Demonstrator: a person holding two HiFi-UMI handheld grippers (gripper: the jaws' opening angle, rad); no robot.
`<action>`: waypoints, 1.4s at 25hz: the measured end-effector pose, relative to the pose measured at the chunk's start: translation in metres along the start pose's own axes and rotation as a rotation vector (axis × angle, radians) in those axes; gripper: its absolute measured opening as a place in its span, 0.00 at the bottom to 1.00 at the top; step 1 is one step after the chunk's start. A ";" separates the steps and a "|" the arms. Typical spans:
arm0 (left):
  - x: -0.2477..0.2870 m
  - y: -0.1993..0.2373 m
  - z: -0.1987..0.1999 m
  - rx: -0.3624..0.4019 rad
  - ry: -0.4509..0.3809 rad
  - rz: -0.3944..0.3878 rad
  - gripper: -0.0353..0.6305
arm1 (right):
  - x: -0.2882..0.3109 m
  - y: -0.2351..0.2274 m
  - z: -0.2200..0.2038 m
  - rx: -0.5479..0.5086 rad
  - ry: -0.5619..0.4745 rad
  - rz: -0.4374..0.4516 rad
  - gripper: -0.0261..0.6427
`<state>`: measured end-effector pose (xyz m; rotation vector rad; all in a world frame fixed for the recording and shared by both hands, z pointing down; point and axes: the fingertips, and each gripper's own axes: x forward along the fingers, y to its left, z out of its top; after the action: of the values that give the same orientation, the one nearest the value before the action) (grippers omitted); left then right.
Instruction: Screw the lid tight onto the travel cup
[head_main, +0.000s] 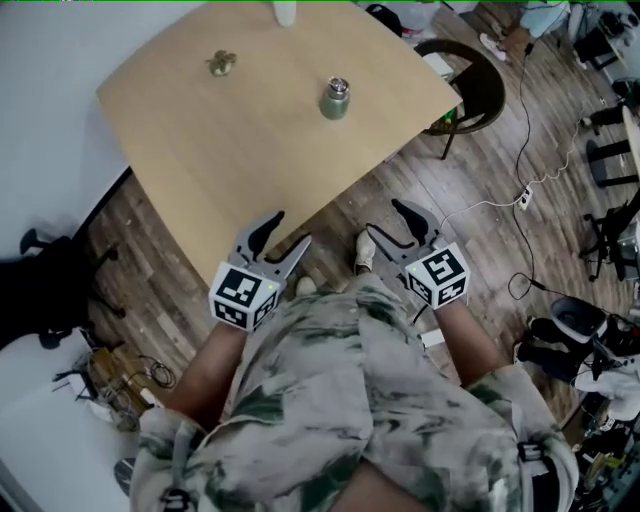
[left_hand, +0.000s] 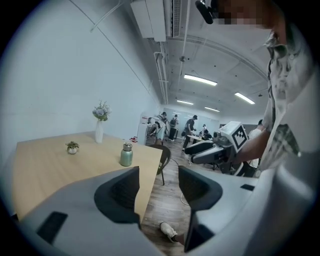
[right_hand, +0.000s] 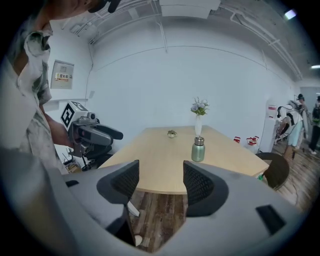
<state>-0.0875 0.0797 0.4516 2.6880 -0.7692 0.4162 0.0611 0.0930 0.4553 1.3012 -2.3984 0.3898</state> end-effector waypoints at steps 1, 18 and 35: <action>0.005 0.004 0.001 -0.009 -0.001 0.021 0.42 | 0.005 -0.006 0.002 -0.004 0.000 0.017 0.47; 0.186 0.046 0.037 -0.091 0.003 0.294 0.46 | 0.029 -0.180 0.027 -0.054 -0.005 0.227 0.47; 0.306 0.149 0.005 -0.124 0.103 0.457 0.59 | 0.024 -0.261 0.020 -0.013 0.033 0.175 0.47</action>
<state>0.0804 -0.1826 0.5884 2.3428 -1.3331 0.5845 0.2655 -0.0721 0.4645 1.0741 -2.4910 0.4397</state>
